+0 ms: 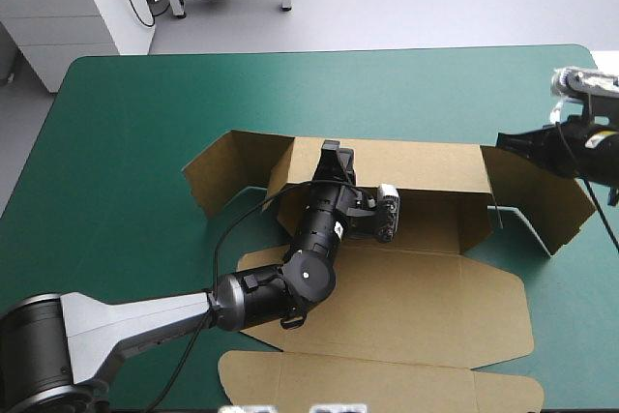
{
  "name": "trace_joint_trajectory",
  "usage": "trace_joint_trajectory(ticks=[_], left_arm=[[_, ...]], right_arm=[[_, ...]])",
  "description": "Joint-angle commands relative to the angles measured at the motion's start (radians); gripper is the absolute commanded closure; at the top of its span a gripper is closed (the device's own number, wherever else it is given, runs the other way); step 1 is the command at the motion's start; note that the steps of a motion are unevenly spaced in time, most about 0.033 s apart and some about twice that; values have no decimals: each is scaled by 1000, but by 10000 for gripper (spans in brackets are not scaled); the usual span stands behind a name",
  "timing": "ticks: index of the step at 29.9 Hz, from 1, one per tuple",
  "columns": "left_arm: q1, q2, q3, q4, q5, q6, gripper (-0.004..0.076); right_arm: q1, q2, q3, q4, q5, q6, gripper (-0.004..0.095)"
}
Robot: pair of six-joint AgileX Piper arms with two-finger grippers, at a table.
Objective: Fold the box
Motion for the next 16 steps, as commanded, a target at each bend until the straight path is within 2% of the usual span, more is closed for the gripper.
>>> trace_joint_trajectory(ticks=[1, 8, 14, 16], left_arm=[[-6, -39, -17, 39, 6, -21, 732], [-6, -39, -17, 39, 35, -21, 732], [-6, -39, -41, 39, 65, -38, 732], [-6, -39, -51, 39, 52, -38, 732]], right_arm=[[-4, 101, -134, 30, -10, -30, 928], [-4, 294, -295, 22, 73, -36, 928], [-4, 360, -304, -121, 199, -36, 928], [-4, 357, -298, -116, 214, -39, 928]])
